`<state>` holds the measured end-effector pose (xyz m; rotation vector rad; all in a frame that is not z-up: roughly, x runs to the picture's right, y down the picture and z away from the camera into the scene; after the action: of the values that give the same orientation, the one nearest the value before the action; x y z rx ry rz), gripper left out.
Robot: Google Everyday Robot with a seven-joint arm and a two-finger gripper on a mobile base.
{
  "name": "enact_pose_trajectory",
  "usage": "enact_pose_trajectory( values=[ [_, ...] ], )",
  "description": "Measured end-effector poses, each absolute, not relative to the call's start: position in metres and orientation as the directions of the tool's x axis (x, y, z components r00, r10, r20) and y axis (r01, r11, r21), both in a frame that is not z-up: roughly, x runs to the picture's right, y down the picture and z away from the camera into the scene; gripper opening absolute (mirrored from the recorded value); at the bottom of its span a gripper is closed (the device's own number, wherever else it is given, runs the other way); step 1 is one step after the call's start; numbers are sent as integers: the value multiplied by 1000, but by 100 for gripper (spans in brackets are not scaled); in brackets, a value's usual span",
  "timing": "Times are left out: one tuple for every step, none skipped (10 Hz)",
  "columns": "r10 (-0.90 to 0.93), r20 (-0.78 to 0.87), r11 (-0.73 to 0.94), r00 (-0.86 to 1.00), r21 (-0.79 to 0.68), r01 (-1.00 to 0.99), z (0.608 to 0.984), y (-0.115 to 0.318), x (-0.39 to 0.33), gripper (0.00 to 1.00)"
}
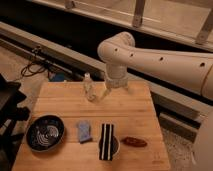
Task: Move the arm in a circular motion
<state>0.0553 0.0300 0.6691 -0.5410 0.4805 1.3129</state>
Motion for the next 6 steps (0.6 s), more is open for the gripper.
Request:
enact_pose_trajectory(
  values=[
    [768, -611, 168, 193, -99, -981, 667, 30, 57, 80],
    [771, -608, 164, 189, -97, -982, 668, 29, 57, 80],
    [777, -604, 153, 176, -91, -984, 669, 26, 57, 80],
    [782, -602, 141, 162, -83, -987, 675, 21, 58, 80],
    [791, -597, 116, 132, -65, -991, 688, 8, 65, 80],
    [795, -597, 95, 108, -54, -994, 704, -2, 74, 80]
  ],
)
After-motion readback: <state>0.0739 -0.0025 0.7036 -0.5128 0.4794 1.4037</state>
